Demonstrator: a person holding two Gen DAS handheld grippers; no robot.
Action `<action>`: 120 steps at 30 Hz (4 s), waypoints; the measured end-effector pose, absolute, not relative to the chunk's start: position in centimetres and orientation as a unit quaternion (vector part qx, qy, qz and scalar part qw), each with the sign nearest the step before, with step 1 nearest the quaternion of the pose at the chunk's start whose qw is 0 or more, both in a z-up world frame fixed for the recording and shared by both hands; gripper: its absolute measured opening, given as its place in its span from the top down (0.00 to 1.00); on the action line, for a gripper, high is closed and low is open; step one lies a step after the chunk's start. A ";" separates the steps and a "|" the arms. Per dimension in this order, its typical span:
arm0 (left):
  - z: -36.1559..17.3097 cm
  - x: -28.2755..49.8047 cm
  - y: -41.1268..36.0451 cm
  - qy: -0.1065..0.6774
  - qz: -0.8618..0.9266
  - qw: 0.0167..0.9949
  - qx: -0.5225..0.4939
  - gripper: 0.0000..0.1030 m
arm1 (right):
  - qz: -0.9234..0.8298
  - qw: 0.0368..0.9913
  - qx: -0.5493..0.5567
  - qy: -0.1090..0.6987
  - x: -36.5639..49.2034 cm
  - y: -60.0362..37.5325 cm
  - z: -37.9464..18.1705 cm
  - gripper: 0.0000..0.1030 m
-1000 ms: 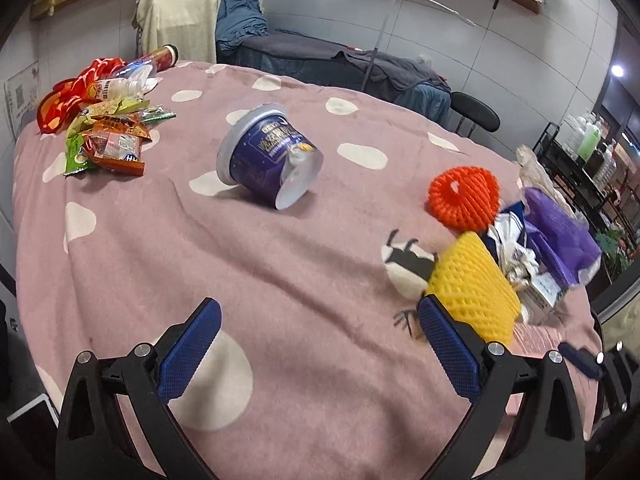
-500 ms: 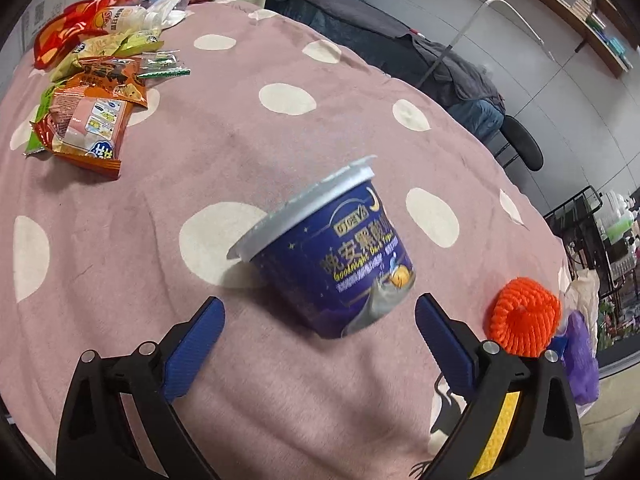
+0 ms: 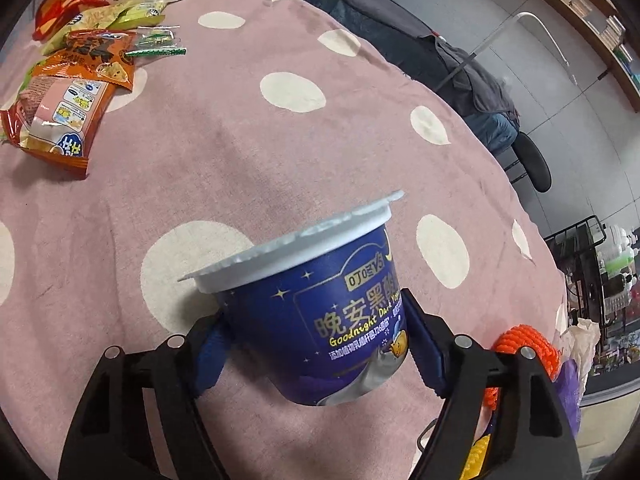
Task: Collect trash
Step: 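Carry the pink wrapper to the black bin and open the right tool, then lower the blue yogurt cup into the black bin and open the left tool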
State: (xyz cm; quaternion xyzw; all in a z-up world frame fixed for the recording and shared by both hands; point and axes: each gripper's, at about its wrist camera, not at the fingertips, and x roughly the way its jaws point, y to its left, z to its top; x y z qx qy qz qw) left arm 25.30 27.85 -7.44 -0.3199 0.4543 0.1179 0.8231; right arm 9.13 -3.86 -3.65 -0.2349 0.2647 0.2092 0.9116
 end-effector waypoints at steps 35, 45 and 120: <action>-0.3 10.0 -0.6 0.325 -0.194 0.923 -0.073 0.27 | -0.022 0.950 0.099 0.294 10.8 -28.3 -3.7 0.93; -0.9 10.6 -8.1 0.336 -0.265 0.903 -0.035 0.27 | -0.106 0.922 0.140 0.346 11.8 -35.0 -8.7 0.93; -9.0 16.2 -31.4 0.456 -0.295 0.808 0.227 0.10 | -0.276 0.899 0.236 0.245 3.7 -47.3 -6.1 0.05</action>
